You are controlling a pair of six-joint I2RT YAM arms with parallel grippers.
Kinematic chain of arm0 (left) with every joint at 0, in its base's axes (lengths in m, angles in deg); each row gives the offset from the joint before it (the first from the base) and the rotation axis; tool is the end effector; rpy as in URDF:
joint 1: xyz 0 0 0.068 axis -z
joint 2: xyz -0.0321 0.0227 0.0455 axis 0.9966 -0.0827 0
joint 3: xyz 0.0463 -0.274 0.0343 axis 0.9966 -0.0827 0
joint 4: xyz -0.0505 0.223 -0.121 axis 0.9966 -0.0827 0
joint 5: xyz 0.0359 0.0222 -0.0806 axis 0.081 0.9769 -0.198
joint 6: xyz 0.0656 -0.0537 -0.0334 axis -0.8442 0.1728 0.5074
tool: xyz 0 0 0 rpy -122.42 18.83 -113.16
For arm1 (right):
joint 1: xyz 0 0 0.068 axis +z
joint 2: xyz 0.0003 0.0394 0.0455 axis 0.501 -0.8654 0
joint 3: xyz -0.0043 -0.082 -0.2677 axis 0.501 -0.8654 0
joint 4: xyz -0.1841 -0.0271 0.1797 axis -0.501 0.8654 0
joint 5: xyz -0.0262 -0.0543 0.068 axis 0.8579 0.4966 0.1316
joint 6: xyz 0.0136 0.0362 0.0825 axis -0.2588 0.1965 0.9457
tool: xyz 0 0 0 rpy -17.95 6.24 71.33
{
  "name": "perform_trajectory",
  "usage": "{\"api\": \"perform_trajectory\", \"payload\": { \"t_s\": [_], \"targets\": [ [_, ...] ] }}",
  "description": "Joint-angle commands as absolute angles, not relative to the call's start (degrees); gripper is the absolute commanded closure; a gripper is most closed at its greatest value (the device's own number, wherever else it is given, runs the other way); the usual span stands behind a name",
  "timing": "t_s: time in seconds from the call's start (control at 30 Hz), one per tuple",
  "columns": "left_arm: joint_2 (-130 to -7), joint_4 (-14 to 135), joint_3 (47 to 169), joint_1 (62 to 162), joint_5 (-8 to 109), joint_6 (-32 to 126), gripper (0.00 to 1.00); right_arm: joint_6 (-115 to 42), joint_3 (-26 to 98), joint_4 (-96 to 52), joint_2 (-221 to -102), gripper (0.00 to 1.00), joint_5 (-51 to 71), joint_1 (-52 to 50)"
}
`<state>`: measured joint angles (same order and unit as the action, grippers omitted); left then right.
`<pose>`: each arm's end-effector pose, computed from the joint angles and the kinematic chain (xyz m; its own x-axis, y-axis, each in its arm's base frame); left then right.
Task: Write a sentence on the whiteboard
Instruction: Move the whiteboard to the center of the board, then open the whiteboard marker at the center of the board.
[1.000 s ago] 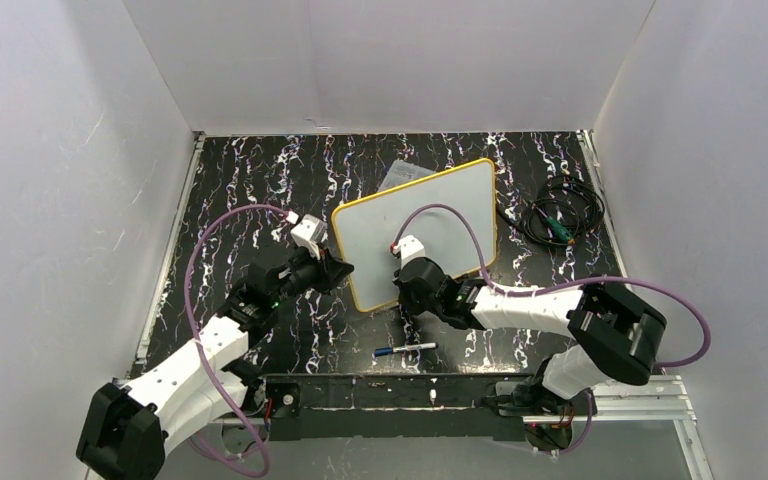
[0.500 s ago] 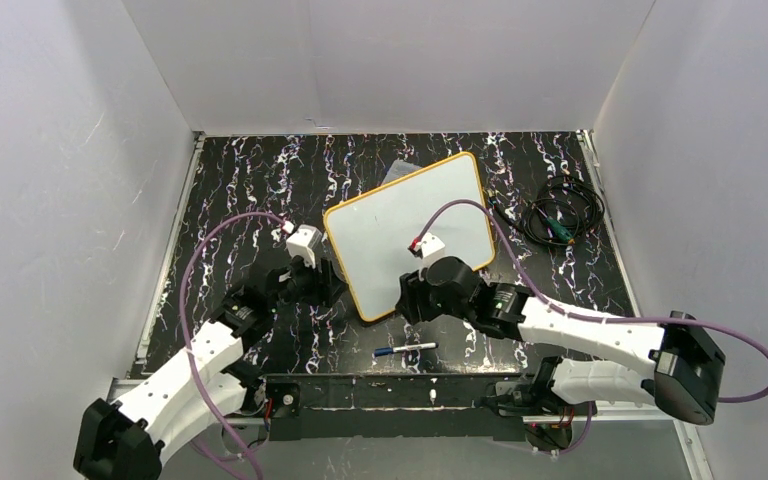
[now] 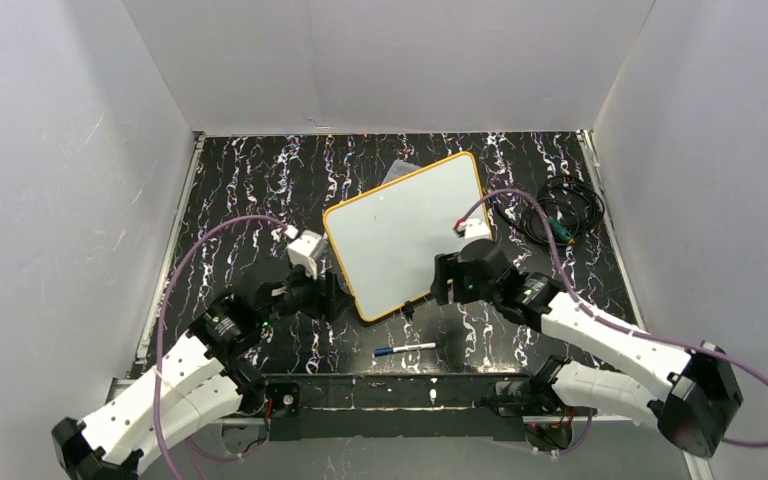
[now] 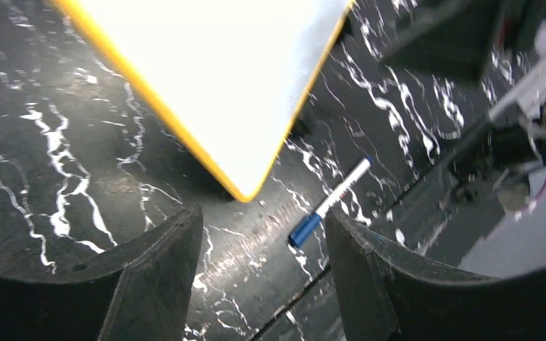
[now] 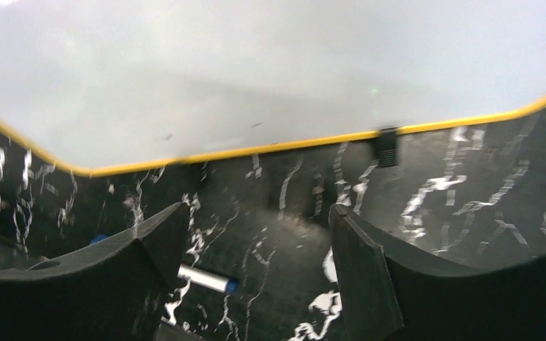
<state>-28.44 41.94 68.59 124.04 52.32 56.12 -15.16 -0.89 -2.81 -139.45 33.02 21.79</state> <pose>0.1428 -0.1267 0.2687 -0.4923 -0.0579 -0.8685 0.5678 0.7350 -0.3708 0.1683 0.1790 0.2200 -0.6480 -0.0868 -0.7567 -0.3676 0.9057 0.2109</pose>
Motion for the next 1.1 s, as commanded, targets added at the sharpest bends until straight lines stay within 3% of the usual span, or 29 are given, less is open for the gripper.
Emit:
{"api": "perform_trajectory", "payload": {
  "t_s": [0.0,0.17,0.3,0.63,1.07],
  "targets": [
    [-33.20,35.39,73.21,134.46,57.10,51.62,0.39,-18.81,0.07,-2.08,-134.54,0.19,25.47,11.02],
    [-39.14,35.27,74.09,149.14,62.89,48.50,0.40,-20.04,-0.81,-1.67,-130.90,0.18,21.62,4.41],
    [-47.17,35.69,75.52,153.33,62.77,46.96,0.41,-19.27,-1.97,-2.92,-129.71,0.18,19.82,3.43],
    [-65.47,41.85,78.61,156.03,60.47,43.60,0.47,-18.52,-3.27,-4.76,-125.80,0.15,17.88,3.15],
    [-73.79,45.87,77.07,156.97,60.38,42.54,0.50,-17.81,-4.08,-3.29,-120.84,0.11,18.94,3.07]
  ]
}}
